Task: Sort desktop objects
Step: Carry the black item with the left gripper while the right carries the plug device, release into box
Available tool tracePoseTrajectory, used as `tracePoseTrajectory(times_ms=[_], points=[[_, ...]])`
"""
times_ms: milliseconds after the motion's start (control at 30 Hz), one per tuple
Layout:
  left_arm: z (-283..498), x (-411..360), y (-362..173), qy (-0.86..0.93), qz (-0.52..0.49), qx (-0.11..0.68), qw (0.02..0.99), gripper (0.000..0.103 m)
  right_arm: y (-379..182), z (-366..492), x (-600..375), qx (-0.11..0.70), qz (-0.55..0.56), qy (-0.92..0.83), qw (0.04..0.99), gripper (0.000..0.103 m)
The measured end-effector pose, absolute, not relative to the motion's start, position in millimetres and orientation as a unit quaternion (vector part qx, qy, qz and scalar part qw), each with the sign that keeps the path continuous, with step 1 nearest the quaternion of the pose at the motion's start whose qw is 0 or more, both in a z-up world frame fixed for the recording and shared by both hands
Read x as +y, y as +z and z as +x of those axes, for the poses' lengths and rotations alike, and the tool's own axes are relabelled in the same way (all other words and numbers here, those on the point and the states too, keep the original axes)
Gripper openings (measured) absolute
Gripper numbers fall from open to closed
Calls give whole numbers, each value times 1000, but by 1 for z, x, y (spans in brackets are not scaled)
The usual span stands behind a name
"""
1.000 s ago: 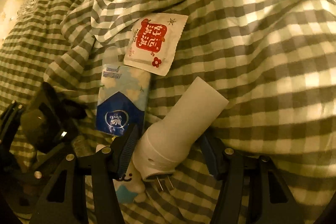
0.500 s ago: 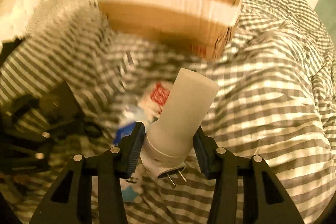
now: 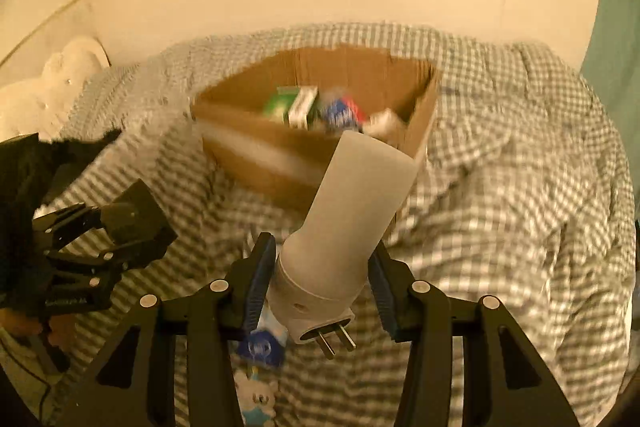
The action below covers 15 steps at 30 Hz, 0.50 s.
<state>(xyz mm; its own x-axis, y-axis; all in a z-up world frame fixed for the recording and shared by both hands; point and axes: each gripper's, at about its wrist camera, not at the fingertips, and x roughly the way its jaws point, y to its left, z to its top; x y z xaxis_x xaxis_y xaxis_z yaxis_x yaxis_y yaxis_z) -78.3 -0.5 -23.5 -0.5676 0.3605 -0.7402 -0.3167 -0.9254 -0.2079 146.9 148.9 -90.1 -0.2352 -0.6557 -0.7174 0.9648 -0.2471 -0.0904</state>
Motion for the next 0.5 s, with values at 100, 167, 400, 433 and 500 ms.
tracePoseTrajectory(times_ms=[100, 167, 400, 433, 500], points=[[-103, 2, 2, 893, -401, -36, 201, 78, -69, 141, 140, 259, 268, -737, 564, 46], [-126, 5, 16, 895, -392, -45, 210, 78, -54, 134, 132, 275, 217, -716, 603, 46], [-194, 17, 29, 904, -375, -3, 203, 78, -12, 110, 80, 261, 201, -721, 610, 46], [-203, 16, 27, 904, -376, -5, 202, 78, -11, 109, 74, 265, 201, -722, 606, 46], [-221, 17, 18, 901, -383, -13, 204, 78, -11, 102, 55, 272, 203, -720, 605, 46]])
